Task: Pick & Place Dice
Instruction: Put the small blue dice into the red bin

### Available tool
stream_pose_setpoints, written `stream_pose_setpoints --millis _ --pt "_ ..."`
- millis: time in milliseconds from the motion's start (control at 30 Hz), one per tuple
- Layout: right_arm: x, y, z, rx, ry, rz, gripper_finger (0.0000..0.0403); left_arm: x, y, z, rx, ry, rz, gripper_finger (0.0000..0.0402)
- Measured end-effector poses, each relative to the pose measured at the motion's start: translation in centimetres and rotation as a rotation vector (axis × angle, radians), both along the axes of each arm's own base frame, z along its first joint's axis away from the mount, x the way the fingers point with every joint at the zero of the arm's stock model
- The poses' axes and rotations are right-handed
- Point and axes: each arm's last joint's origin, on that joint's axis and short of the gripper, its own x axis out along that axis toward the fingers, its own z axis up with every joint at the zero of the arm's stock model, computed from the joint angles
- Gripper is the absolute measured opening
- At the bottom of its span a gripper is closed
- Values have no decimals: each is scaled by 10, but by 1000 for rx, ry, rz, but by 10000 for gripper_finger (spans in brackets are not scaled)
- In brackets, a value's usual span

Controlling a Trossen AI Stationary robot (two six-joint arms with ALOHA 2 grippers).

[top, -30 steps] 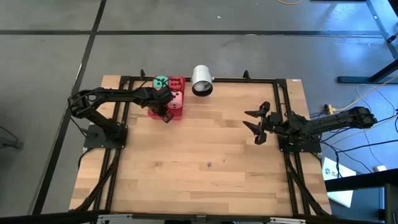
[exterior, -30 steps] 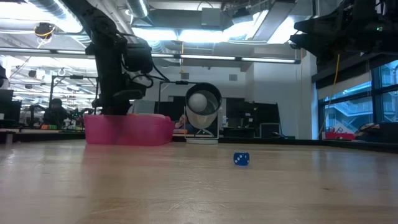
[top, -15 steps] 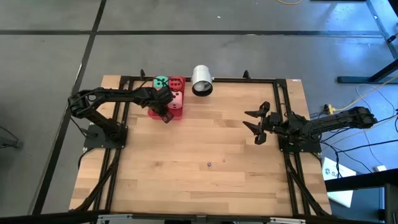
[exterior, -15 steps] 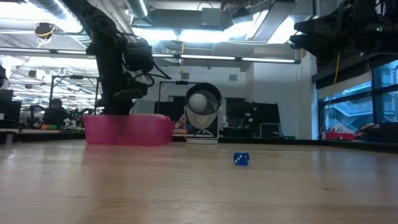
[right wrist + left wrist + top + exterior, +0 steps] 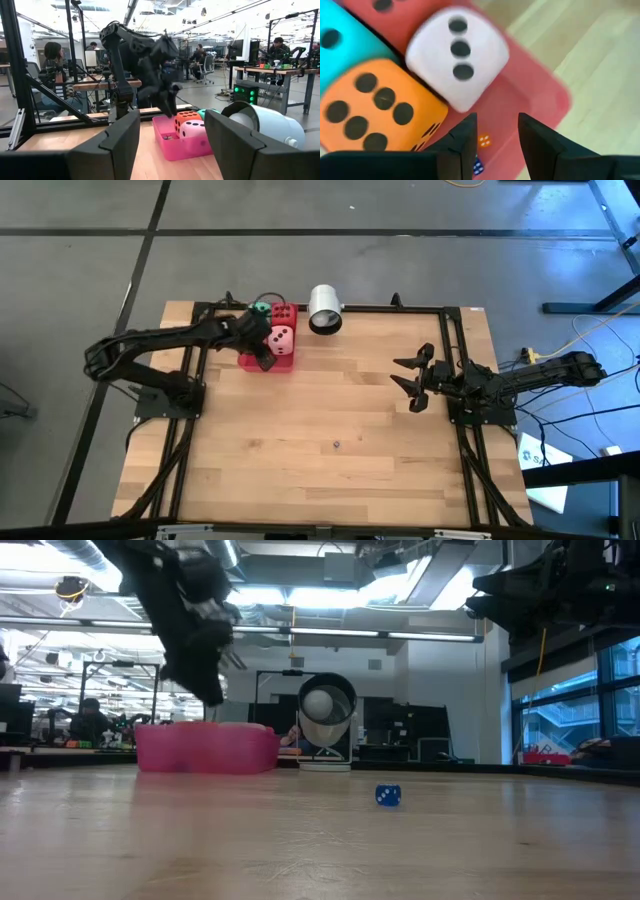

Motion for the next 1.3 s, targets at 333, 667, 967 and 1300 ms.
stream_pose_setpoints --millis 333,667,967,1300 --pt "0 0 0 -11 2 -2 222 -27 -16 41 53 -213 38 132" --pt "0 0 0 -19 3 -4 222 -26 -16 49 18 -326 119 129" --pt "1 0 -2 46 7 9 222 -6 -34 65 173 -460 -222 130" --pt "6 4 -8 178 41 154 222 4 -105 70 284 -727 -593 121"
